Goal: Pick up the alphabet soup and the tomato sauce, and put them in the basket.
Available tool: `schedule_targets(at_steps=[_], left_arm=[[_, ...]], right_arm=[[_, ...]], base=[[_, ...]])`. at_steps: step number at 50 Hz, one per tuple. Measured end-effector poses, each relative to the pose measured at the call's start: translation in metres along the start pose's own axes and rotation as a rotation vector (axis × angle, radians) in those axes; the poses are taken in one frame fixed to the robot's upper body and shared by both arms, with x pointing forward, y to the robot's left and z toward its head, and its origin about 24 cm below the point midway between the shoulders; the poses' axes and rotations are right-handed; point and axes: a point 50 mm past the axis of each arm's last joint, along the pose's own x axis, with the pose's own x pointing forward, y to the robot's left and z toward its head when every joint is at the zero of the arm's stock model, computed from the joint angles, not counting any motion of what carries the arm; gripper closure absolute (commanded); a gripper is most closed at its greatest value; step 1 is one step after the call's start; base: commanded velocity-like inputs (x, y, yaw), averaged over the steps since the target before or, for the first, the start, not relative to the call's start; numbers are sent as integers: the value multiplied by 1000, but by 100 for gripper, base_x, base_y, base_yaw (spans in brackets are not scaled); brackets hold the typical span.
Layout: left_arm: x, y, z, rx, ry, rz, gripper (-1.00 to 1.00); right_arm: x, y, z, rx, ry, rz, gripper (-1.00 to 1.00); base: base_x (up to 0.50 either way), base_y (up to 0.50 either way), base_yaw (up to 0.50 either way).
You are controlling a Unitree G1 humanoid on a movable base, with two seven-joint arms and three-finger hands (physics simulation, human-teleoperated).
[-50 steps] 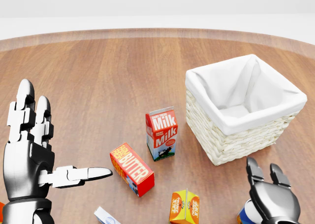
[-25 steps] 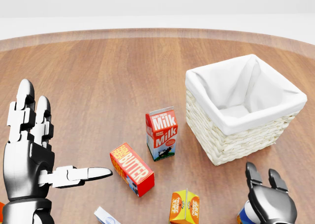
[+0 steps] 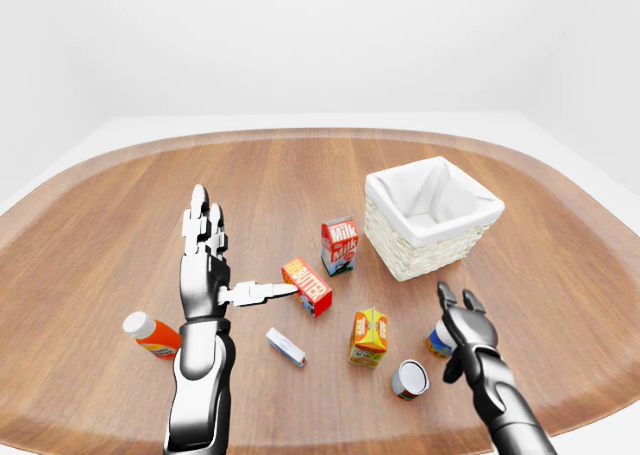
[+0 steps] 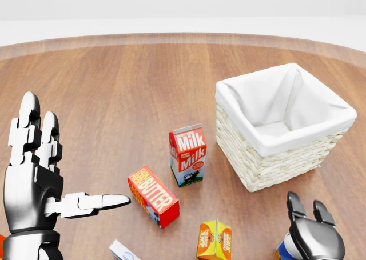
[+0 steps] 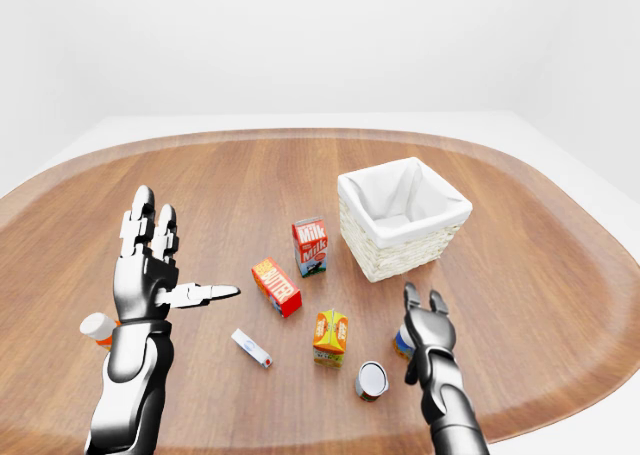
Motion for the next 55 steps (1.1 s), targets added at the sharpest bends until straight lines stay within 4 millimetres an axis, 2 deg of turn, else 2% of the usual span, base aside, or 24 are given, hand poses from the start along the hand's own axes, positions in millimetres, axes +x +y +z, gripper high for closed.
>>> schedule_targets(at_steps=[4, 5, 6, 7, 35, 55], left_arm=[[0, 0, 0, 0, 0, 0, -100], [0, 0, 0, 0, 0, 0, -100], [0, 0, 0, 0, 0, 0, -100], [0, 0, 0, 0, 0, 0, -100], [0, 0, 0, 0, 0, 0, -100], [0, 0, 0, 0, 0, 0, -100]], right_arm=[[1, 1, -1, 1, 3, 3, -100], [1, 2, -1, 1, 4, 4, -7], [1, 2, -1, 1, 4, 3, -7], [1, 2, -1, 1, 5, 4, 100], [-1, 8, -4, 39, 18, 38, 100], [-13, -14, -5, 127, 0, -44, 100]], base=[[0, 0, 0], [0, 0, 0], [0, 0, 0], [0, 0, 0], [0, 0, 0], [0, 0, 0]])
